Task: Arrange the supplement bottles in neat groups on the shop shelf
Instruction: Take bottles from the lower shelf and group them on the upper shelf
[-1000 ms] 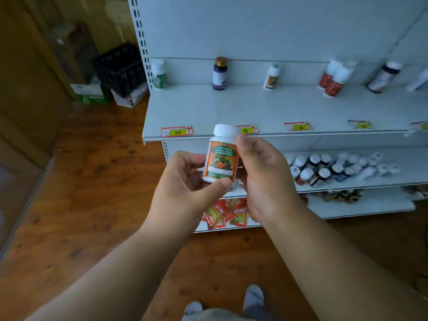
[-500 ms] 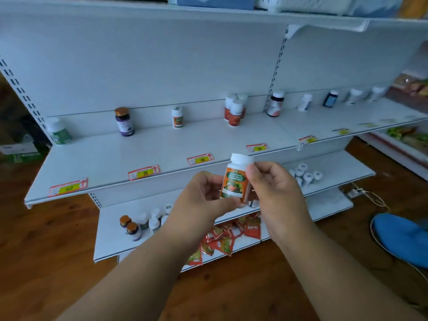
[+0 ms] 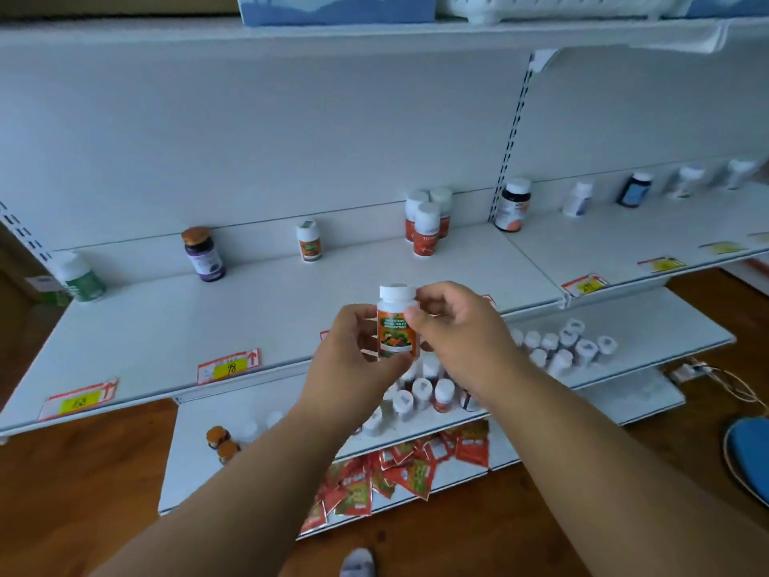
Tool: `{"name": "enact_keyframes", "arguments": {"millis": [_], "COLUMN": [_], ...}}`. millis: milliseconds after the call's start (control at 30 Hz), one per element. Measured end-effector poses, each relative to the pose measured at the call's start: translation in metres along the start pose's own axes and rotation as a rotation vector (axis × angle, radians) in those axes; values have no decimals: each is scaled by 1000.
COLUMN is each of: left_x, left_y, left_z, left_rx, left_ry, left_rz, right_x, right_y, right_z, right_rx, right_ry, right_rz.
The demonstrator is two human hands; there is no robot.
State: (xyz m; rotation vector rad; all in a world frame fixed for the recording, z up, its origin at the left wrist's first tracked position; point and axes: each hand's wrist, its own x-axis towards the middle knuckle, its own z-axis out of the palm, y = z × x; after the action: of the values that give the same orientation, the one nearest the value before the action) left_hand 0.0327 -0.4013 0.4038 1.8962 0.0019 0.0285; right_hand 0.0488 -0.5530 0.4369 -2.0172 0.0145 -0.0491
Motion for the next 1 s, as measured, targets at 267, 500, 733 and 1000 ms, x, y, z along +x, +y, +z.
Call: {"name": "enact_keyframes", "arguments": {"millis": [267, 500, 733, 1000], "left_x": [124, 197, 241, 267], "left_y": [-30, -66, -86, -90], "left_z": [-40, -44, -40, -35], "left_rx": [288, 376, 266, 293], "left_ry": [99, 131, 94, 325], "left_rz": [13, -110, -236, -321], "right_x": [125, 194, 258, 315], "right_y": [-5, 23, 56, 66], "right_z": [70, 108, 131, 149], "right_rx": [-175, -272, -303, -325], "right_ry": [-80, -140, -156, -107], "right_rz": [-16, -26, -142, -237]}}
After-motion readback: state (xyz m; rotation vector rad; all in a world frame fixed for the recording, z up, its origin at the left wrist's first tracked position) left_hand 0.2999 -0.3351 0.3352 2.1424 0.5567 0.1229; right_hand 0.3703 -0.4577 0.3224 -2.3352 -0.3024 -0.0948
